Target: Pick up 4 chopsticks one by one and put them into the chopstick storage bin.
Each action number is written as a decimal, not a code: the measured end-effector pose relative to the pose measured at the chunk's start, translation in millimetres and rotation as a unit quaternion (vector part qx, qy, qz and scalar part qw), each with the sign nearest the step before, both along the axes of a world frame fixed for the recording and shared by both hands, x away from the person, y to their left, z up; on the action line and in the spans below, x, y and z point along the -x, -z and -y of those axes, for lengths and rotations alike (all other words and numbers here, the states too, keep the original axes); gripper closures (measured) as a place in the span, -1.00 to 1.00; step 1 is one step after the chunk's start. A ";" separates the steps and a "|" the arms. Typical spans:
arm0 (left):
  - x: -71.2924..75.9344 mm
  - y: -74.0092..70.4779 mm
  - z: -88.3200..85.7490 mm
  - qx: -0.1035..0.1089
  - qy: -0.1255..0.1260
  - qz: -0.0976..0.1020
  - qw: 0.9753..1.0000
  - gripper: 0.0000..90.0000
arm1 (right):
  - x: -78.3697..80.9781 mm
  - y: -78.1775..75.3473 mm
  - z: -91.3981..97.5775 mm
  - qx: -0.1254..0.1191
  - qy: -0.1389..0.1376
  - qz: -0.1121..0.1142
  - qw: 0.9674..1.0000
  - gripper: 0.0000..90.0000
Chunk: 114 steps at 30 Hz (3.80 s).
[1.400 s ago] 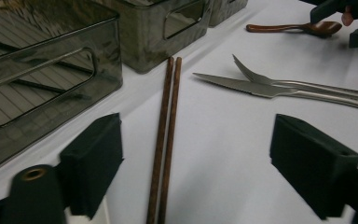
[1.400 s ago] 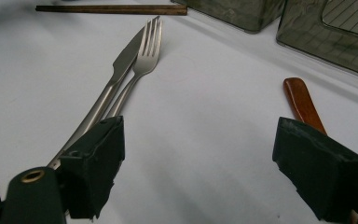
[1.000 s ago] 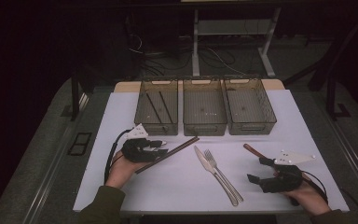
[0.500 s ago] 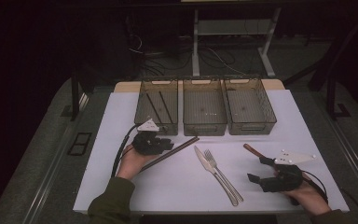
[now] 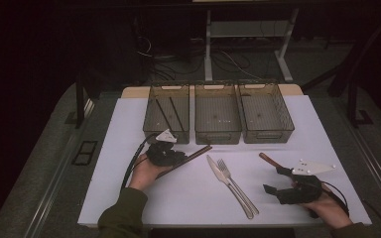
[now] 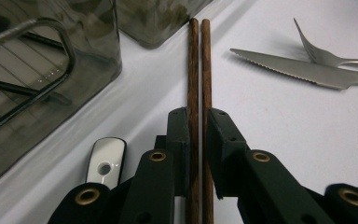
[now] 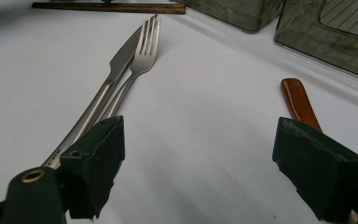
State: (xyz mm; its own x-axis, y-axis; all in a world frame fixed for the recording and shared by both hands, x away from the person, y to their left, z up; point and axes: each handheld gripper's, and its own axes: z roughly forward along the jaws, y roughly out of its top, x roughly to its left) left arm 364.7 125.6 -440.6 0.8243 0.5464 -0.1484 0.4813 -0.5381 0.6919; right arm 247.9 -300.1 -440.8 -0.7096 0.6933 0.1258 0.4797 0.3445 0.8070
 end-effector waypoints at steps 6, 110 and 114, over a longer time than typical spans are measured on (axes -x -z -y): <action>-0.5 1.4 0.4 -0.004 -0.004 0.001 1.000 0.75 | -0.1 -0.1 0.2 0.000 0.000 0.001 1.000 -0.63; 27.5 -58.6 -18.4 0.039 -0.012 0.012 0.999 0.86 | -0.1 -3.0 2.1 -0.007 0.001 0.006 1.000 -0.63; 24.2 -63.9 -16.8 0.044 -0.013 0.016 0.999 0.86 | -0.9 -3.6 3.7 -0.012 0.007 0.005 1.000 -0.63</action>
State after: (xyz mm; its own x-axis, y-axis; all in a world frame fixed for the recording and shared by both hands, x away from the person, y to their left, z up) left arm 340.5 142.4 -376.6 0.8154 0.5531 -0.1709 0.4708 -0.4619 0.7517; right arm 248.8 -303.8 -437.1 -0.7015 0.6996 0.1359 0.4762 0.3183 0.8197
